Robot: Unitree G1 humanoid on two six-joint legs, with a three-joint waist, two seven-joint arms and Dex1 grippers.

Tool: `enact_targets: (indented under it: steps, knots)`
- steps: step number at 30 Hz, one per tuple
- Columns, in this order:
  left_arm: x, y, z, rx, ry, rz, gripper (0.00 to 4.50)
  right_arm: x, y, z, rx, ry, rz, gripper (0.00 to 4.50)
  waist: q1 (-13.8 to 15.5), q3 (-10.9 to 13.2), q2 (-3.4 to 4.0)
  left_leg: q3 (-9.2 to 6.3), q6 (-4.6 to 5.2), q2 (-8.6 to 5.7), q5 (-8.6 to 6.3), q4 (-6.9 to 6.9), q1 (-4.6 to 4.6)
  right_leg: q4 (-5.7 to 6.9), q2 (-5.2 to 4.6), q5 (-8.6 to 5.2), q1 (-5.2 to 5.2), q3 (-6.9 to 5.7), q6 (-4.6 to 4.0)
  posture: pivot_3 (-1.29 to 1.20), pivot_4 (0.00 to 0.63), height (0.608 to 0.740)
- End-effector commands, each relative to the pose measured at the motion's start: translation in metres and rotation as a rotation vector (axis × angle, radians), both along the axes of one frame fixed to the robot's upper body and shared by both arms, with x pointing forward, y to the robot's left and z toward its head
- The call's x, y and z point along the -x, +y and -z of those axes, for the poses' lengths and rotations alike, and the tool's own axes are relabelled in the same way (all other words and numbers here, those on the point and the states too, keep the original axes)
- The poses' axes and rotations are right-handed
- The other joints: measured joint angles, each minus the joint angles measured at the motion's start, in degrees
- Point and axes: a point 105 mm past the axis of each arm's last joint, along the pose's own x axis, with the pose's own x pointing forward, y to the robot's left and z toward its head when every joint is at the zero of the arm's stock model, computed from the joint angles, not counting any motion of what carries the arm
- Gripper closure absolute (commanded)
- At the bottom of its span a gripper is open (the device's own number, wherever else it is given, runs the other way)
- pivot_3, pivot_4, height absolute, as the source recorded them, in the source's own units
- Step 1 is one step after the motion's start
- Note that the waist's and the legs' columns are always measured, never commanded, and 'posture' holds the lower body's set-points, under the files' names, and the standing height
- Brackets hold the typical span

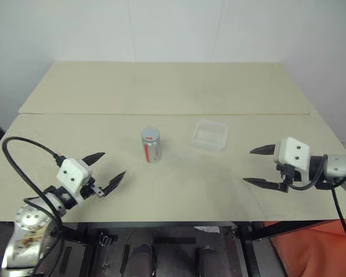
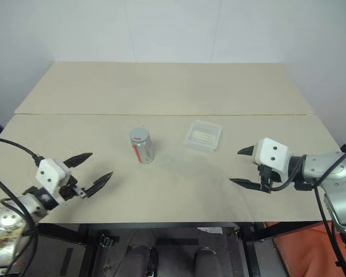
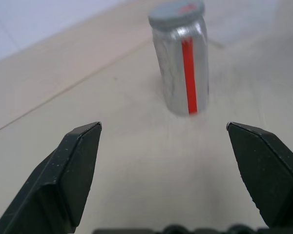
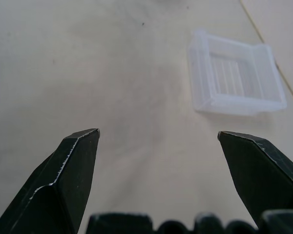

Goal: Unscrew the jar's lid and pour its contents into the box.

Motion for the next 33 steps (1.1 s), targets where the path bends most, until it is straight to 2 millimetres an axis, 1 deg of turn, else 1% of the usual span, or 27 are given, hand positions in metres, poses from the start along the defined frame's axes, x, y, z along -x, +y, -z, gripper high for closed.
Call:
enact_targets:
  steps: [1, 3, 5, 12, 16, 19, 23, 33]
  knots:
    - [-0.01, -0.016, -0.001, 0.037, -0.079, -0.041, 0.03, -0.004, 0.01, -0.01, -0.012, -0.06, -0.006, 0.0, 0.1, 0.0, 0.0, 0.0, 0.0, -0.03, 0.0, 0.01, 0.01, 0.02, -0.01, 0.01, 0.0, 0.05, 0.02, 0.0, 0.15, 0.74]
    - [-0.013, -0.027, 0.0, 0.106, -0.085, -0.044, 0.03, -0.003, 0.014, -0.01, -0.026, -0.063, -0.013, 0.0, 0.2, 0.0, -0.02, -0.01, 0.0, -0.04, 0.0, 0.04, 0.0, 0.03, 0.0, 0.03, 0.0, 0.05, 0.05, 0.0, 0.15, 0.74]
    - [-0.016, -0.037, 0.002, 0.127, -0.084, -0.034, 0.03, -0.003, 0.017, -0.01, -0.035, -0.066, -0.012, 0.0, 0.3, 0.0, -0.02, -0.01, 0.0, -0.05, 0.0, 0.04, -0.01, 0.02, 0.0, 0.04, 0.0, 0.07, 0.05, 0.0, 0.15, 0.74]
    - [-0.032, -0.053, 0.009, 0.178, -0.076, -0.045, 0.03, -0.001, 0.017, -0.01, -0.035, -0.079, 0.009, 0.0, 0.6, 0.0, -0.02, -0.01, 0.01, -0.08, 0.01, 0.06, 0.0, 0.02, 0.0, 0.04, 0.0, 0.07, 0.07, 0.0, 0.15, 0.74]
    - [-0.039, -0.058, 0.014, 0.229, -0.067, -0.059, 0.03, 0.001, 0.015, -0.008, -0.024, -0.075, 0.022, 0.0, 0.7, 0.0, -0.02, -0.01, 0.01, -0.09, 0.01, 0.05, -0.01, 0.0, 0.0, 0.04, -0.01, 0.07, 0.07, 0.0, 0.15, 0.74]
    - [-0.043, -0.066, 0.02, 0.209, -0.07, -0.043, 0.03, 0.002, 0.015, -0.007, -0.022, -0.076, 0.025, 0.0, 0.7, 0.0, -0.02, 0.0, 0.01, -0.09, 0.01, 0.05, -0.01, 0.02, 0.0, 0.05, -0.01, 0.07, 0.07, 0.0, 0.15, 0.74]
    - [-0.05, -0.071, 0.016, 0.225, -0.102, -0.06, 0.03, 0.002, 0.016, -0.009, -0.021, -0.084, 0.028, 0.0, 0.8, 0.0, -0.03, -0.01, 0.03, -0.1, 0.02, 0.08, -0.01, 0.01, 0.0, 0.06, 0.02, 0.08, 0.09, 0.0, 0.15, 0.74]
    - [-0.069, -0.081, 0.015, 0.248, -0.158, -0.111, 0.03, 0.0, 0.015, -0.01, -0.012, -0.091, 0.037, 0.0, 1.1, 0.0, -0.04, -0.02, 0.03, -0.12, 0.02, 0.08, -0.02, 0.0, 0.0, 0.07, 0.02, 0.07, 0.11, 0.0, 0.15, 0.74]
